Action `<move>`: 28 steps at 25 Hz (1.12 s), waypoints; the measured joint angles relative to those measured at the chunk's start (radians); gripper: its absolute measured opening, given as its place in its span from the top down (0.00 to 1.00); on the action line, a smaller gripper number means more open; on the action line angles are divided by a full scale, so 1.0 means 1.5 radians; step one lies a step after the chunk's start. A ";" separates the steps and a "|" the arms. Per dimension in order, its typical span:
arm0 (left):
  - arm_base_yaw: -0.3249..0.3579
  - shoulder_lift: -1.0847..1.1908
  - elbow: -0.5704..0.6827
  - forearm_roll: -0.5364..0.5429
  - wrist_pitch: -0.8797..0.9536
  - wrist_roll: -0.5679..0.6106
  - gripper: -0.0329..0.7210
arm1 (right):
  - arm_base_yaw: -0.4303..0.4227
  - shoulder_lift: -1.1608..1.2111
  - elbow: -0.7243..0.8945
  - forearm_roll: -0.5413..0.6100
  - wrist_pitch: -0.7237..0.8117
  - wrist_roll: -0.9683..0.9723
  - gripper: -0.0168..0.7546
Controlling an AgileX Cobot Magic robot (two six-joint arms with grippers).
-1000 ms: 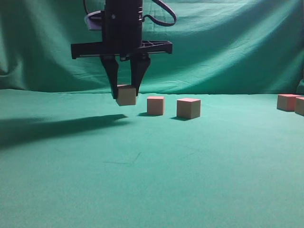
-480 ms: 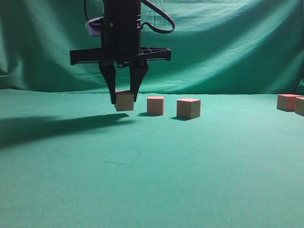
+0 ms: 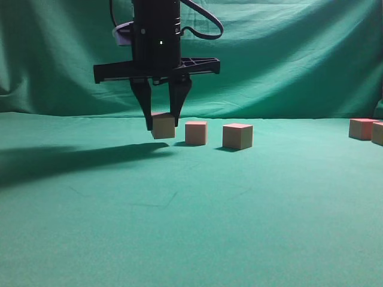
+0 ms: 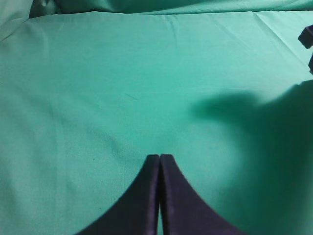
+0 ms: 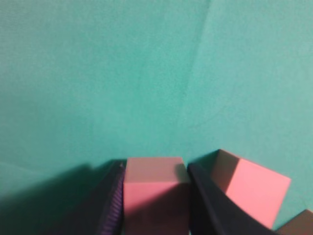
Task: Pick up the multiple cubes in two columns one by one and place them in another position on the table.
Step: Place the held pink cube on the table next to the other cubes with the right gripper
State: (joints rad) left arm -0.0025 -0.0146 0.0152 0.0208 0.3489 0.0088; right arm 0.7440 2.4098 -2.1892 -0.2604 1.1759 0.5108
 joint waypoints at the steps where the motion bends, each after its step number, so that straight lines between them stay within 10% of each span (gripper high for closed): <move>1: 0.000 0.000 0.000 0.000 0.000 0.000 0.96 | 0.000 0.000 0.000 -0.002 0.003 0.000 0.64; 28: 0.000 0.000 0.000 0.000 0.000 0.000 0.96 | 0.000 0.001 0.000 0.018 0.002 -0.001 0.58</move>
State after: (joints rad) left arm -0.0025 -0.0146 0.0152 0.0208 0.3489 0.0088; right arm 0.7440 2.4107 -2.1892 -0.2332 1.1795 0.5089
